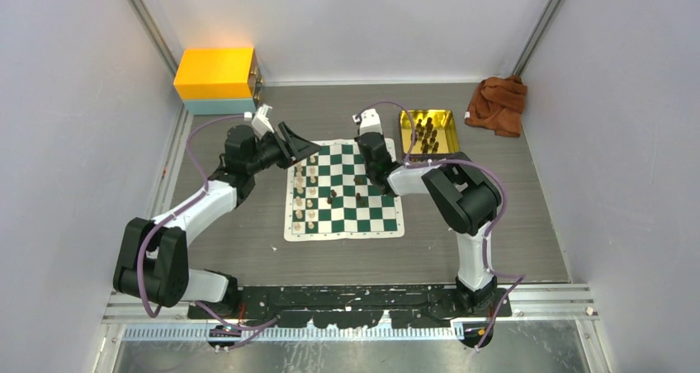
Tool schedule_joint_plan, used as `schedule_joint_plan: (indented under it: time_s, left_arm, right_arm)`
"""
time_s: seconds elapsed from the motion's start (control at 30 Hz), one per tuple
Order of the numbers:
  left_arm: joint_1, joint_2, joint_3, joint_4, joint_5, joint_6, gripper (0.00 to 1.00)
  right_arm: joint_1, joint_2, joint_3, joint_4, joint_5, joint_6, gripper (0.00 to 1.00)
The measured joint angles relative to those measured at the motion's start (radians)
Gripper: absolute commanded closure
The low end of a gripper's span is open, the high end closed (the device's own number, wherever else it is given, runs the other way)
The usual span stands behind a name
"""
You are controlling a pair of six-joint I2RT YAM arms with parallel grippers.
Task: Set up the chess pieces on the board
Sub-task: Place the chess piece on the chessboard.
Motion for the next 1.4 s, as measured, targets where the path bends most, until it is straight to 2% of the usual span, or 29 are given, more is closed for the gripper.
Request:
schedule_joint_plan:
  time_s: [0.3, 0.6, 1.4]
  left_arm:
    - [0.000, 0.003, -0.004, -0.005, 0.000, 0.021, 0.51]
    - [0.000, 0.010, -0.004, -0.006, 0.000, 0.037, 0.51]
    - [0.000, 0.011, -0.003, -0.011, 0.000, 0.041, 0.51]
  right_arm:
    - [-0.015, 0.084, 0.028, 0.089, 0.002, -0.018, 0.99]
    - [-0.039, 0.101, 0.052, 0.090, -0.010, 0.006, 0.99]
    - [-0.048, 0.102, 0.159, -0.179, -0.039, 0.165, 0.99]
